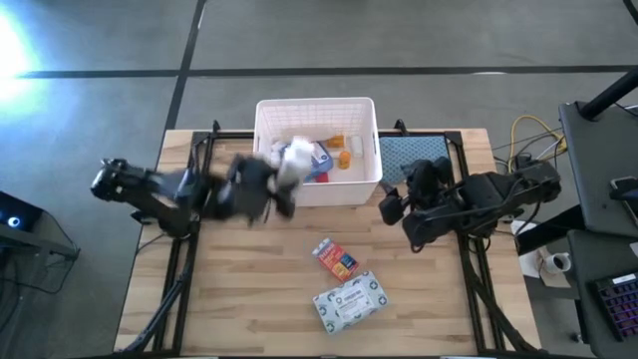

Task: Pick & place medical supplies in basket/bin
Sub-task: Put the white and red medicine bottle into the white bin, then put the red pill box into the white bin

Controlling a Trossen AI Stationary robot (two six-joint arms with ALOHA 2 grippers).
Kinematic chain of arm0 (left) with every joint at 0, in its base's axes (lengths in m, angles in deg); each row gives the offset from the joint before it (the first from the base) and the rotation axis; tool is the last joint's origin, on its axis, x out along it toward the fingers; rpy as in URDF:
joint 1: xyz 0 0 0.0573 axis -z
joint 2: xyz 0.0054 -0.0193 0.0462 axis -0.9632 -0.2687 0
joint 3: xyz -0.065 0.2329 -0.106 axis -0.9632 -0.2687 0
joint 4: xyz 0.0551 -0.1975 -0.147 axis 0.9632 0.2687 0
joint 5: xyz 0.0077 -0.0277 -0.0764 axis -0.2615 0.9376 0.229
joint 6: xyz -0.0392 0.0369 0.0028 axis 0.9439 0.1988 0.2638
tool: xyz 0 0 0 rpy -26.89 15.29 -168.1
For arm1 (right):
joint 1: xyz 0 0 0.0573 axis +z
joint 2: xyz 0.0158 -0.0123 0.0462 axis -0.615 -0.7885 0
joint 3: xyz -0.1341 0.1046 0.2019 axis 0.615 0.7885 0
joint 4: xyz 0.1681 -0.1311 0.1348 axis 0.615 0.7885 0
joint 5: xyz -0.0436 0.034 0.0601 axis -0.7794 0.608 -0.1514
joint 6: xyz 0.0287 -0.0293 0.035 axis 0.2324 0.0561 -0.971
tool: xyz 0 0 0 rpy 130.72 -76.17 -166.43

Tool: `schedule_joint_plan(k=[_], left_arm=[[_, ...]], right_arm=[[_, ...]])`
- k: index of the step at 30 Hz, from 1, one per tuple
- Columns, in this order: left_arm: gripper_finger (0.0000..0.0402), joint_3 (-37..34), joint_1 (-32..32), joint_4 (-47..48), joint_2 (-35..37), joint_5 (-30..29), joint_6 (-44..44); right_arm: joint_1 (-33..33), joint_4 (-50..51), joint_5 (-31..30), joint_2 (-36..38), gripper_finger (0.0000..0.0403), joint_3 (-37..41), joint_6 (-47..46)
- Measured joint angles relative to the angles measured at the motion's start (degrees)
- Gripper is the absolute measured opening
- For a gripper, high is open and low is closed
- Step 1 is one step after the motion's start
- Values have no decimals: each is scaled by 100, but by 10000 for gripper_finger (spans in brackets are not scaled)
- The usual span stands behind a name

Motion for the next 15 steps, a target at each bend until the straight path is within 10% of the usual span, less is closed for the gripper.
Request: schedule_joint_plan(k=[7, 15], left_arm=[[273, -9, -1910, -424, -101, 513, -932], [331, -9, -2299, -393, -234, 1448, -1687]], right_arm=[[40, -91, 32, -49, 291, -2, -209], [162, -68, 617, -193, 293, -2, -279]])
